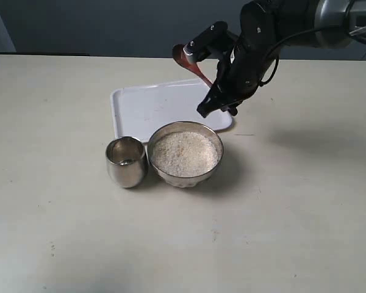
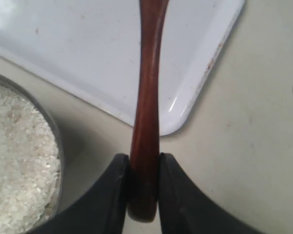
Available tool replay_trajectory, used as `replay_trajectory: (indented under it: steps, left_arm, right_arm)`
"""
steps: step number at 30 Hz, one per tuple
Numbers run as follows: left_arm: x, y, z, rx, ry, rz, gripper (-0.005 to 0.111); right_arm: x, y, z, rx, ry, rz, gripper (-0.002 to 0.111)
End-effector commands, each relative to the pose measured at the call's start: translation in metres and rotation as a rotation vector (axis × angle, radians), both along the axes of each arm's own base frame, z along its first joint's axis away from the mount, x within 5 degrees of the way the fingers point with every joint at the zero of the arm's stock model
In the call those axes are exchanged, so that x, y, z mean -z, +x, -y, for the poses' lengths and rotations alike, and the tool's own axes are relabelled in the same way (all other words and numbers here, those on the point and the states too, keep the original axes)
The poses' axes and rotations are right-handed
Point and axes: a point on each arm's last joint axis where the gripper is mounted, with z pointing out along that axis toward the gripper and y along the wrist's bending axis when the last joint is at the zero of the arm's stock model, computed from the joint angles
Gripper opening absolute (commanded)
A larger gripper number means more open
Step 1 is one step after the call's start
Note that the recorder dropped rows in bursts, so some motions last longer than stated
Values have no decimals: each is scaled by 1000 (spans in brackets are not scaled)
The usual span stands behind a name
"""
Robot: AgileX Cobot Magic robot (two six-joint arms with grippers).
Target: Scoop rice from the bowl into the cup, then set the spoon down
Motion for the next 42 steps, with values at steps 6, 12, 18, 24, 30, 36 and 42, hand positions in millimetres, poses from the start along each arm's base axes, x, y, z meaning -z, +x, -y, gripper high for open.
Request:
replay_trajectory:
  steps: [6,12,18,24,30,36,42]
  left_arm:
    - [-2,0,0,1,-10,19,1]
    - [-2,0,0,1,-10,19,1]
    - [-2,0,0,1,-10,19,1]
    - [-2,0,0,1,-10,19,1]
    - [-2,0,0,1,-10,19,1]
    - [-2,0,0,1,-10,19,1]
    - [-2,0,0,1,-10,19,1]
  right_arm:
    - [-2,9,-6,-19,69,87,-1]
    - [-3,11,-7,-20,90,108,0]
    - [-2,11,-9,-9,116,102,24]
    - [1,10,-9,0,113,80,29]
    - [-4,7,-7,2,101,66,29]
    - [-37,-4,2,11,104,72,29]
    - [-89,-24,20,23,113,127,28]
